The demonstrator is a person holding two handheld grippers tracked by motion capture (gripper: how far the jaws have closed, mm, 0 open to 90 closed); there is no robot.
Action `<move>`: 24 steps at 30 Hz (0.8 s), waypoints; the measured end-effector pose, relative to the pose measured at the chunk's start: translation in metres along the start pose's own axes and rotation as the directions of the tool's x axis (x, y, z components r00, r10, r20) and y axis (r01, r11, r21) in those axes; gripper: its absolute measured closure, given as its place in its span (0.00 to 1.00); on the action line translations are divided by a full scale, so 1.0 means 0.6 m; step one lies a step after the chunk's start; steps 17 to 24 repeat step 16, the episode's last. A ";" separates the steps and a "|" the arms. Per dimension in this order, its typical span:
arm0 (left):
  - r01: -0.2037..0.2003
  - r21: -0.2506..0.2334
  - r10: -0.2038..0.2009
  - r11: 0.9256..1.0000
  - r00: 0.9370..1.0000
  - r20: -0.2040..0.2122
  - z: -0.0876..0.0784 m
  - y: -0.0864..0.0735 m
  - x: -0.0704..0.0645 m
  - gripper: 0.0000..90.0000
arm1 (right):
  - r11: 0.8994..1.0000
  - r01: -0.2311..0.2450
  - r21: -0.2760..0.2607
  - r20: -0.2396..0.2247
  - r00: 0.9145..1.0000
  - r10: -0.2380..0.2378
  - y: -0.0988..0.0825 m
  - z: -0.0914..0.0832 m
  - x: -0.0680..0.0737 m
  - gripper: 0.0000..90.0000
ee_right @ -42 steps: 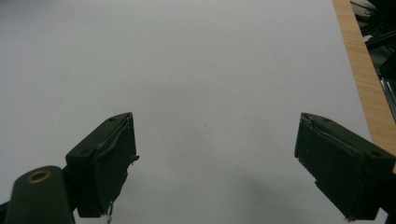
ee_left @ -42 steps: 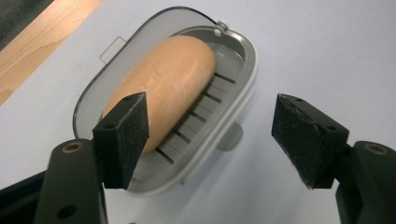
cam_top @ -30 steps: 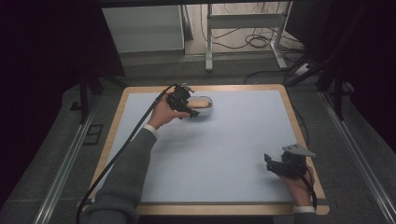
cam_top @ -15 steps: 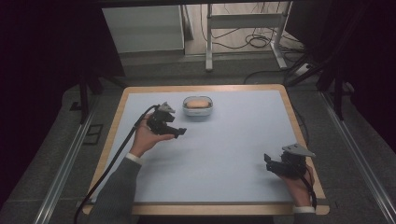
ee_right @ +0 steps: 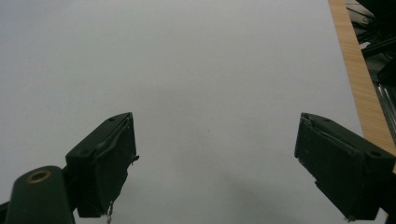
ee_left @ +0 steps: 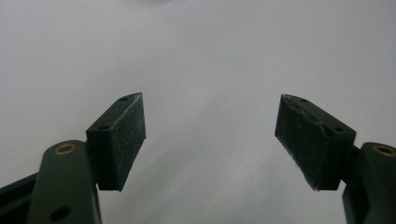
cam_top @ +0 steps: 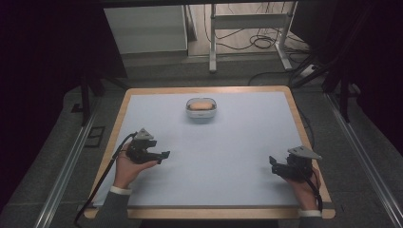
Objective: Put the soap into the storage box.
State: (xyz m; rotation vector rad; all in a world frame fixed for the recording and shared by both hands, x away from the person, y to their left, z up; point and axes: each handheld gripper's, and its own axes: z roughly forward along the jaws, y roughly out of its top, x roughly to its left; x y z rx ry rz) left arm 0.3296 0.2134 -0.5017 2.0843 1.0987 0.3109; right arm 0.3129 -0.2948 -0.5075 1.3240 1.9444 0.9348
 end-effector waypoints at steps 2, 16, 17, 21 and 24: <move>0.014 -0.002 -0.014 1.000 1.000 -0.008 -0.006 -0.010 0.003 0.27 | 1.000 -0.001 -0.001 0.001 1.000 0.001 0.001 -0.001 -0.001 0.14; 0.018 -0.013 -0.018 1.000 0.999 -0.027 -0.013 -0.017 -0.003 0.27 | 0.999 -0.036 -0.027 -0.047 0.998 0.035 0.008 0.000 0.004 0.13; 0.018 -0.013 -0.018 1.000 0.999 -0.027 -0.013 -0.017 -0.003 0.27 | 0.999 -0.036 -0.027 -0.047 0.998 0.035 0.008 0.000 0.004 0.13; 0.018 -0.013 -0.018 1.000 0.999 -0.027 -0.013 -0.017 -0.003 0.27 | 0.999 -0.036 -0.027 -0.047 0.998 0.035 0.008 0.000 0.004 0.13; 0.018 -0.013 -0.018 1.000 0.999 -0.027 -0.013 -0.017 -0.003 0.27 | 0.999 -0.036 -0.027 -0.047 0.998 0.035 0.008 0.000 0.004 0.13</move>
